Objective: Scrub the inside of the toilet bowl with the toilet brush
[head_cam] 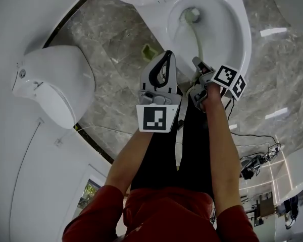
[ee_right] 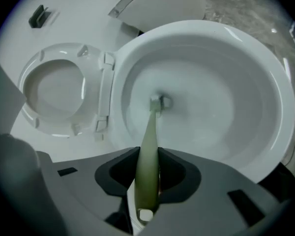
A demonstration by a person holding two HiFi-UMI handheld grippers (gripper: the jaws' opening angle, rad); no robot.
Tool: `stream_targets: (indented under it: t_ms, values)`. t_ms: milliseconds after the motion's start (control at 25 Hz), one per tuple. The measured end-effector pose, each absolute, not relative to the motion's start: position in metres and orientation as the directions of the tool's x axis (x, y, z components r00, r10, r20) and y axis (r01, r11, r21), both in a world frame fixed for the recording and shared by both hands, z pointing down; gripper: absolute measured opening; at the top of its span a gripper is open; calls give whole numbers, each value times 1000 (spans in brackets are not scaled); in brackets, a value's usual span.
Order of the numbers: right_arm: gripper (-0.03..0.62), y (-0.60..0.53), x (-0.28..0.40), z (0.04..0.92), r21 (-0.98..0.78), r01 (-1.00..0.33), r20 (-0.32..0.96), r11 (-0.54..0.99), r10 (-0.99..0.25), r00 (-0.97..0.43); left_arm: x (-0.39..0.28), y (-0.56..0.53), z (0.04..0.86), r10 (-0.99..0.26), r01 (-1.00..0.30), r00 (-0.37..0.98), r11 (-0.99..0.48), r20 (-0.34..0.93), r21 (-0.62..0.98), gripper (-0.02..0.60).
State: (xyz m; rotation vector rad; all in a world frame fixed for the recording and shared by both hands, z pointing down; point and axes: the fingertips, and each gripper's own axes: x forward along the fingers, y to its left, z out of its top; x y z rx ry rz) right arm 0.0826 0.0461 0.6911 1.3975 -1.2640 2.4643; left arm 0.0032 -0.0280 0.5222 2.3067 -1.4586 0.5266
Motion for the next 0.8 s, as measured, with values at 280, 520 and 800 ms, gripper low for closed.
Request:
stream_targets:
  t_ms: [280,520,800]
  values:
    - [107,52,63,653,-677,-272,645,-684,-373,-666,2,-27,523,-776,-909,397,-405,490,97,0]
    - [107,50,62,666,-663,-310,671,-682,-356,-650,-8,-28,525,-775,-914,382,-397,503,81,0]
    - [107,7,133,692,-498,-724,866,-477,-232,-443,-7,-33,522,-784,-912,388,-401,485,82,0]
